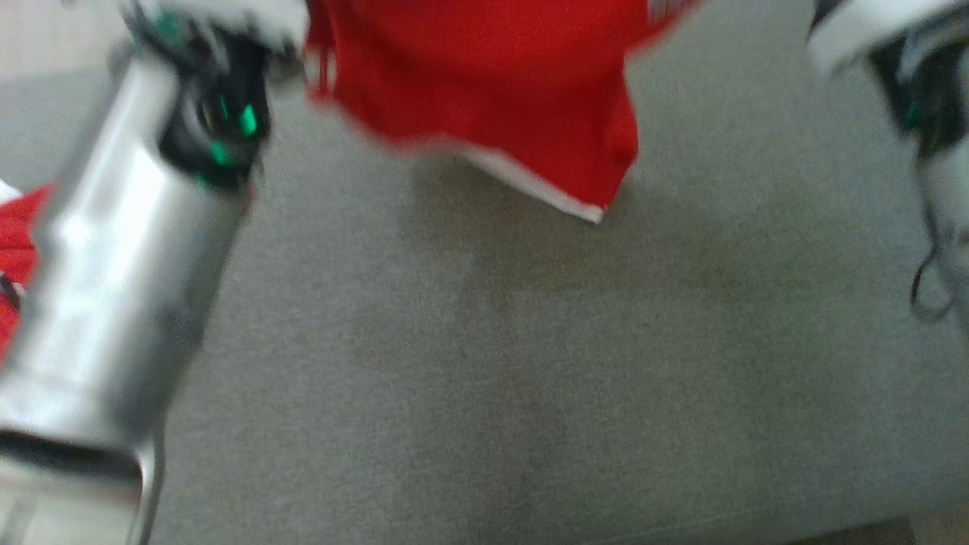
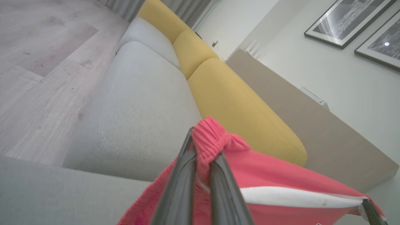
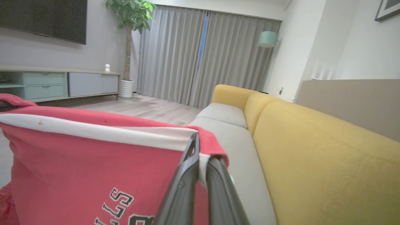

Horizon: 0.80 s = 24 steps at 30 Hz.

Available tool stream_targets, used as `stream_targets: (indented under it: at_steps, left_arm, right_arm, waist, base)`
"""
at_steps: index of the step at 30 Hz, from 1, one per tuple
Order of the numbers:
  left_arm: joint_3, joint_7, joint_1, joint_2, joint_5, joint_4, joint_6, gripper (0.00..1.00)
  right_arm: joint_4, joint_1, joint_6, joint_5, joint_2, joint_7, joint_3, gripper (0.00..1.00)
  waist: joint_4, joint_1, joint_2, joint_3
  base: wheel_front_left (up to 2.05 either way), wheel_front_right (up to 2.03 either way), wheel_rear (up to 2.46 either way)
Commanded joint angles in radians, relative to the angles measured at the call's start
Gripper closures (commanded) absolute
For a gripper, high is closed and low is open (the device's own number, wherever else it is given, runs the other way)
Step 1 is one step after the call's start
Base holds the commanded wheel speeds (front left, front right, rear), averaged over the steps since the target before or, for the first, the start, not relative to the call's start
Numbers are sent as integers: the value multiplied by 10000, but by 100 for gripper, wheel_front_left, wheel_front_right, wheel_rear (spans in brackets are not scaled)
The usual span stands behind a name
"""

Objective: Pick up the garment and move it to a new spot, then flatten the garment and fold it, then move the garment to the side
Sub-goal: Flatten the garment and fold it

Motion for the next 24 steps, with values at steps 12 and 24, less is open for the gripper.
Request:
stream_targets:
  at_steps: [12,24]
  left_arm:
    - [1109,-2457,-4002,-624,572,2485,-2221,100]
    - [247,-2360,-1786,-1231,433,4366,-3454,100]
  right_arm:
    - [3088,-3738,-9,-1598,640,-3000,-1383,100]
    - [4212,-936,-9,-876,722,-3018,171,100]
  waist:
    - [-266,-4,0,1648]
    - [223,-4,0,1336]
  base:
    - [0,0,0]
    - [0,0,0]
